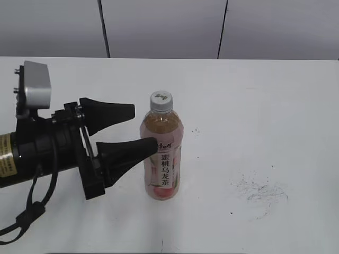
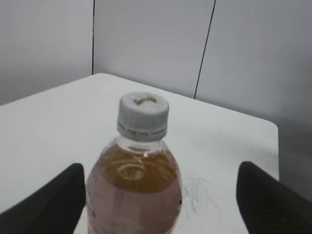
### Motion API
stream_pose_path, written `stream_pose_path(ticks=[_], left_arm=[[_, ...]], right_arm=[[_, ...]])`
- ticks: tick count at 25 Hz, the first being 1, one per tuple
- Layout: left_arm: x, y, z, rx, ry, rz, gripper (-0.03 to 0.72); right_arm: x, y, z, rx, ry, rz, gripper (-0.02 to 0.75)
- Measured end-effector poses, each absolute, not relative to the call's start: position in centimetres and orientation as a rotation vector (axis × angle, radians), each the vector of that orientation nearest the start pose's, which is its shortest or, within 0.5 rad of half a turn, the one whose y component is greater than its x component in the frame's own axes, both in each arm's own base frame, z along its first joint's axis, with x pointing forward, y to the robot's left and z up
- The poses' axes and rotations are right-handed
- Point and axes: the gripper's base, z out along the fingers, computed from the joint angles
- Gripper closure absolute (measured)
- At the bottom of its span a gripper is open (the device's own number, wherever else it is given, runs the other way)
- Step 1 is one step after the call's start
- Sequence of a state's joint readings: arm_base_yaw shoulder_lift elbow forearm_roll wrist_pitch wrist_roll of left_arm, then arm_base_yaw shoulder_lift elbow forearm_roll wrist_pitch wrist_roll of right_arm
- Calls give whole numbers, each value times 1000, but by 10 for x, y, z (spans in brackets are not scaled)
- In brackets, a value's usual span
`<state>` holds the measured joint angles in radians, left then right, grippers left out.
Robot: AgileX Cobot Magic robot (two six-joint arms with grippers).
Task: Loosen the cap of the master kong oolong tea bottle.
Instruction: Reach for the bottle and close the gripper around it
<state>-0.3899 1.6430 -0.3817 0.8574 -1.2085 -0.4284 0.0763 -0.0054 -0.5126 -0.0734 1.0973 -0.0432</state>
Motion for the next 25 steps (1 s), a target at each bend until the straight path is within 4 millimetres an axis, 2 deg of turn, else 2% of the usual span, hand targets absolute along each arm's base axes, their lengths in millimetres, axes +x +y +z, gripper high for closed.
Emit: stream_pose_path(ticks=[6,16,25], left_arm=[[209,-157,176,880,1477,-957,123],[231,-170,153,917,1523,-984,123],[239,-197,145,971,1495,-1033,121]], right_arm=[[-8,-7,278,-117,2058,-68,202],[-8,-7,278,-117,2058,-68,202],[-9,-7,278,-117,2057,-68,202]])
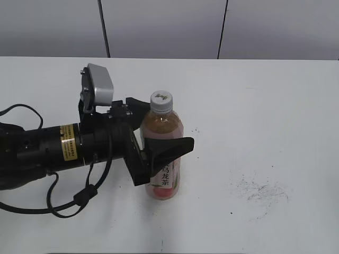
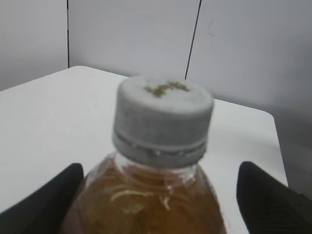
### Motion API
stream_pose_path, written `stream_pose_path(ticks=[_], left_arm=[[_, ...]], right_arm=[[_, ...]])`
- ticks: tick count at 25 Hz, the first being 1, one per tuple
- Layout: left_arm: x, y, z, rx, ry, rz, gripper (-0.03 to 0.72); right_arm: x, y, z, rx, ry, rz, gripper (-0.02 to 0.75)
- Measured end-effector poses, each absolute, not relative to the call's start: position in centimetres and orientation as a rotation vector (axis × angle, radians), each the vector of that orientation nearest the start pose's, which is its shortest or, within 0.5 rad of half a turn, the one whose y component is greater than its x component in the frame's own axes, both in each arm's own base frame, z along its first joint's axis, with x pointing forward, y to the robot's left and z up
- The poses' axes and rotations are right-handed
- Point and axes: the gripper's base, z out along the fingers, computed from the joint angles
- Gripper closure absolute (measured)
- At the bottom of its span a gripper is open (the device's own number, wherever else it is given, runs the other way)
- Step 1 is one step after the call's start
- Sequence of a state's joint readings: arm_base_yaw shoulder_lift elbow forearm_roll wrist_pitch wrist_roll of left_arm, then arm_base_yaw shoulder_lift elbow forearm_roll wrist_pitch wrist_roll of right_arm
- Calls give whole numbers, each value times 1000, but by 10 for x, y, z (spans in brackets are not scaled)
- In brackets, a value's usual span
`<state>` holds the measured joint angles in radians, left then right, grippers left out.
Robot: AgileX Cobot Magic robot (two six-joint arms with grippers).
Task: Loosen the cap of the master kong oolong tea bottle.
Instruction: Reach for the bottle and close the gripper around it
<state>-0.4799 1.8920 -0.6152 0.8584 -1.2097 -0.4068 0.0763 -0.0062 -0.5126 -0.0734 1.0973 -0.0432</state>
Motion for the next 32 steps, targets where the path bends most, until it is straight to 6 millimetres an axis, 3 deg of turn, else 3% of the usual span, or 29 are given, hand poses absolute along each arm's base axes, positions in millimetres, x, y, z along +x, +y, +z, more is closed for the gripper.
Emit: stream_pose_path(ticks=[8,14,32], left_arm=[[248,-203,134,953,1510,-1015,129],[249,-204,133,964,1504,-1011,241],[248,-204,133,979,1497,-1012,242]], right_arm=[[-9,-7,278,-117,2057,-68,202],[-9,-7,278,-117,2057,-68,202],[-9,-7,278,-117,2057,-68,202]])
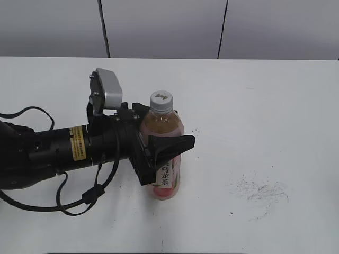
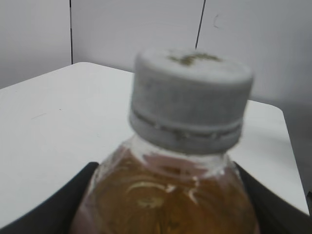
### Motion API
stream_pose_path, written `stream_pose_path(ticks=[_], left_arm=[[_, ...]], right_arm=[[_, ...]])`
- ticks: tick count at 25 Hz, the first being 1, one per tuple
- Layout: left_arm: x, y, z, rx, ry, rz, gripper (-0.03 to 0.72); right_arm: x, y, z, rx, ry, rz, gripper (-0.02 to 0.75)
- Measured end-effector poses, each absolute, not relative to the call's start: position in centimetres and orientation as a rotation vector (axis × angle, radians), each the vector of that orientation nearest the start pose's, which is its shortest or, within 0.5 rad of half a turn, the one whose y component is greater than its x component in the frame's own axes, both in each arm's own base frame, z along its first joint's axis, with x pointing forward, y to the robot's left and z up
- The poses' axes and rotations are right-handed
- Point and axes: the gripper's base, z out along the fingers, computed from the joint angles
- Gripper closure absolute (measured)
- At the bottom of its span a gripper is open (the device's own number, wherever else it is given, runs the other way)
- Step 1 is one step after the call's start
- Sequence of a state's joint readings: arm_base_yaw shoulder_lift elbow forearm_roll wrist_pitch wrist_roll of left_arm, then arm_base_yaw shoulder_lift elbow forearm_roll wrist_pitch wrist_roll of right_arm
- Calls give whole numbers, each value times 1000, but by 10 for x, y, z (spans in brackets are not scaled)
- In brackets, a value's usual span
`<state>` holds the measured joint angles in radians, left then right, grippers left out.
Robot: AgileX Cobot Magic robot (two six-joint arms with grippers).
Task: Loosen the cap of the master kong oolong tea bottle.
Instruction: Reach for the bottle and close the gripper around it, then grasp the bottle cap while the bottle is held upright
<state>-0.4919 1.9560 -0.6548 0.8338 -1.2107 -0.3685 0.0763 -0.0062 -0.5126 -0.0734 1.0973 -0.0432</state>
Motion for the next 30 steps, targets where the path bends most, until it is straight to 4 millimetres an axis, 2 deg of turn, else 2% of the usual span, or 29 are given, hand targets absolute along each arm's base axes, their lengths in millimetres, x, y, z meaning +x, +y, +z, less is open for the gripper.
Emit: stream_pose_path(ticks=[20,25,30], left_arm=[[248,-204,133,981,1495,-1013,242],[248,-204,133,981,1495,-1013,242],[248,-204,133,981,1494,-1013,242]], right_arm=[[-5,-5,281,-121,2062,-52,202],[24,7,310,-295,2115,5,202],[74,26,342,-503,2210,147,202]])
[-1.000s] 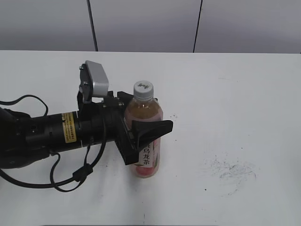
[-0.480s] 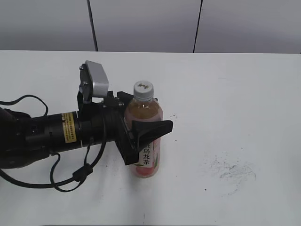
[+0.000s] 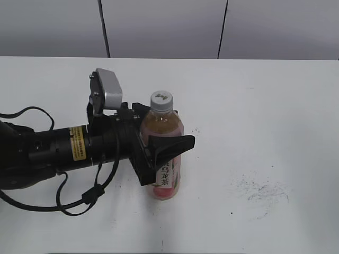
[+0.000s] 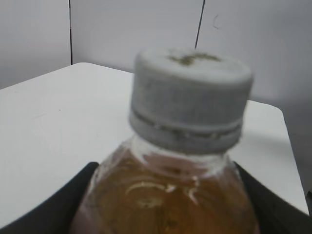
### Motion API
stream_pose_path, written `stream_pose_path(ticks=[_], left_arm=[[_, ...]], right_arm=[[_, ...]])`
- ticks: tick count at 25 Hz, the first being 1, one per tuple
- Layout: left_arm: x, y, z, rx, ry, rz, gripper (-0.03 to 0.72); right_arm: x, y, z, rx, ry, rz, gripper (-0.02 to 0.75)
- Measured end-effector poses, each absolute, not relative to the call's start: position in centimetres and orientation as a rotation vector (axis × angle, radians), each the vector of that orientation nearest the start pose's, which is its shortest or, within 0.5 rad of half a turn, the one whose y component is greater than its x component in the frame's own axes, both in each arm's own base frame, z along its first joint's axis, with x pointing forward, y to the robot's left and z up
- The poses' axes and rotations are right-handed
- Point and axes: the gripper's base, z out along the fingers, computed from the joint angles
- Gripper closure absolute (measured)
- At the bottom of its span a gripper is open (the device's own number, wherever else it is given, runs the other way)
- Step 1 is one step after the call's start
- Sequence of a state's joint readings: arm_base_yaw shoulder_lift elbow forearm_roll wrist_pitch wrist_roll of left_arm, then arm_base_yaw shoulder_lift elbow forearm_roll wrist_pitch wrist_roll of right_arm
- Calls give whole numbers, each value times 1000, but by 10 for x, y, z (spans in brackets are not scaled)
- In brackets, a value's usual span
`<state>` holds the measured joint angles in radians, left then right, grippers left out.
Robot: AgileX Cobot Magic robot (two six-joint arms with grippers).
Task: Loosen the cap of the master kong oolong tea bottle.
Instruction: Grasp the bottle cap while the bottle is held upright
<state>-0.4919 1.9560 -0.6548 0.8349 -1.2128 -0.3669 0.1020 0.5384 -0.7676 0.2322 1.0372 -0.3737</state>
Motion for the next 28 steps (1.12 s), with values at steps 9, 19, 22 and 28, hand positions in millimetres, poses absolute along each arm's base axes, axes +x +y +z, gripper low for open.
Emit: stream_pose_path(ticks=[9,19,22,28], left_arm=[[248,-204,133,981,1492,-1015,242],[247,-204,133,983,1491,-1014,242],[247,-204,133,984,1490,-1015,242],[247,-205,133,985,1490,-1016,242]], right_arm=[[164,83,380,-981,2317,302,202],[235,190,393,-1161,2362,300,204],[244,225,393,-1137,2365,252,239],[240,272,371,-1072,2472,295,333]])
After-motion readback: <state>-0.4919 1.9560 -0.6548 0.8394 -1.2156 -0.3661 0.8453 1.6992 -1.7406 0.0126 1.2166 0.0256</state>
